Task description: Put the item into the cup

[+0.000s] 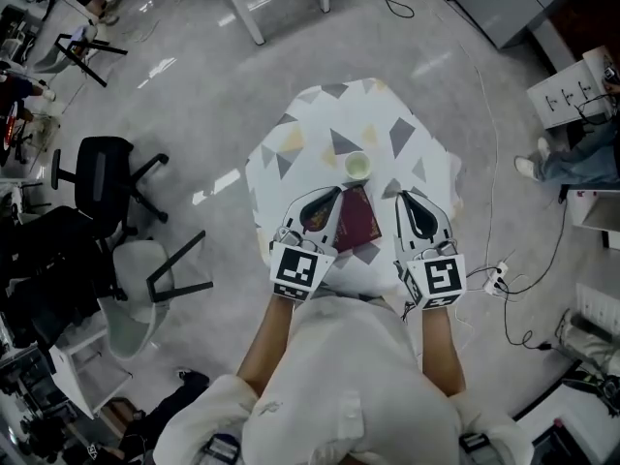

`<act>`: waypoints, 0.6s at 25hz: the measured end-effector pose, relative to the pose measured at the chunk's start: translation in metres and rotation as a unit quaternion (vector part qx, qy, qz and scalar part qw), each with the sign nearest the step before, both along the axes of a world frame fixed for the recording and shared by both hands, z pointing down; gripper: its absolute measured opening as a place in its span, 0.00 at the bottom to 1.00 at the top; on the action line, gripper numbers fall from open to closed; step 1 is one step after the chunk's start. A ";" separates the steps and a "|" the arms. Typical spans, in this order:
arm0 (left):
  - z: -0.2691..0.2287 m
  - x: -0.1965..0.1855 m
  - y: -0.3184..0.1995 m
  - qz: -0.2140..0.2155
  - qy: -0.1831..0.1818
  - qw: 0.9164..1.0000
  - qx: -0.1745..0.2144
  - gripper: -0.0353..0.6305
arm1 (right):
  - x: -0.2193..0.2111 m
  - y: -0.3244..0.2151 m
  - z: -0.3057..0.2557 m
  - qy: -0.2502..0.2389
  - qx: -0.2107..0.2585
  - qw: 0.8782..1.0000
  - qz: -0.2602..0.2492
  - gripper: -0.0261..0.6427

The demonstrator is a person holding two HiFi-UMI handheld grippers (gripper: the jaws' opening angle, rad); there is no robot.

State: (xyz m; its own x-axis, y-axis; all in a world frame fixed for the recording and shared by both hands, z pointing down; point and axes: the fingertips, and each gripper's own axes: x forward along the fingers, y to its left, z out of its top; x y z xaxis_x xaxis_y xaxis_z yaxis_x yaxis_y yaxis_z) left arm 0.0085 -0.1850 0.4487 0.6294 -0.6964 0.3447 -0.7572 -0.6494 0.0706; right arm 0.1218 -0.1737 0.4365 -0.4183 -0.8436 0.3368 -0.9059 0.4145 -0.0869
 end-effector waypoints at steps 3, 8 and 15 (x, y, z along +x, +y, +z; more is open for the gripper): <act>0.009 0.002 -0.006 0.010 0.004 1.000 -0.008 0.07 | 0.000 -0.006 0.007 0.005 -0.006 1.000 0.009 0.05; 0.024 0.005 -0.012 0.021 0.008 1.000 -0.022 0.07 | -0.001 -0.012 0.018 0.011 -0.018 1.000 0.017 0.05; 0.042 0.005 -0.020 0.026 0.008 0.999 -0.038 0.07 | -0.005 -0.019 0.037 0.014 -0.035 0.999 0.017 0.05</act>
